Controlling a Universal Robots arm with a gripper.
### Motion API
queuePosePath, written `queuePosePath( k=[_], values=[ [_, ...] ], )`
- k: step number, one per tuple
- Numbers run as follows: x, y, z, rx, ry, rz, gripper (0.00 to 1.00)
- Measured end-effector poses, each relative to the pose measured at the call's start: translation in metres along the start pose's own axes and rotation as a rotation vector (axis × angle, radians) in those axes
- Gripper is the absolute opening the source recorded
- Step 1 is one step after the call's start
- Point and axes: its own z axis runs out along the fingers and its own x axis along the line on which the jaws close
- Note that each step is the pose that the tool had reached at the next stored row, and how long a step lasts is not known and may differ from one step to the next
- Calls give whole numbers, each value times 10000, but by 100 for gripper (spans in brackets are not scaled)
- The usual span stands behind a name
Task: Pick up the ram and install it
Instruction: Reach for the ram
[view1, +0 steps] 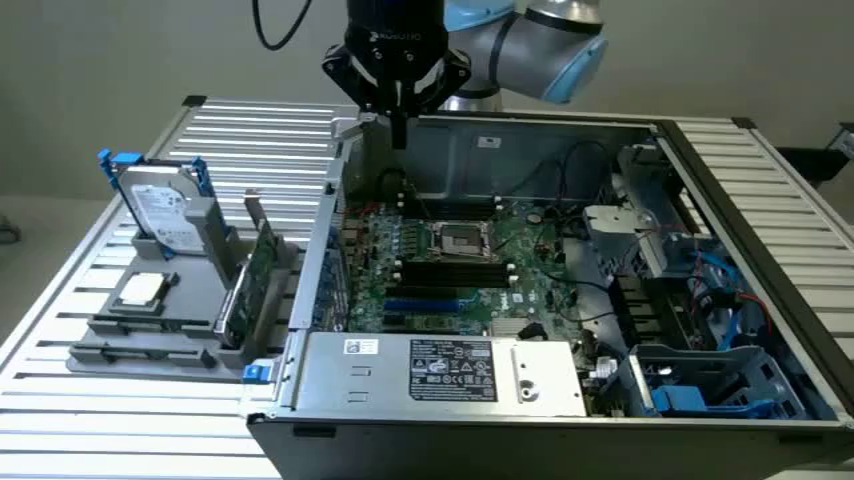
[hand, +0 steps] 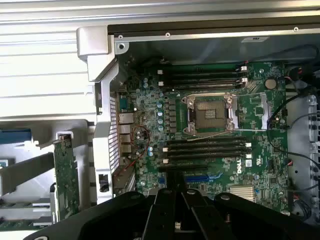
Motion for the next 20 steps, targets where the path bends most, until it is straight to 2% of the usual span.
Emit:
queuePosePath(
  k=[9,20],
  values=[
    [4,-1,0,-4,-2,1,11],
    [498,-45,21,-1,5,1,11]
  ],
)
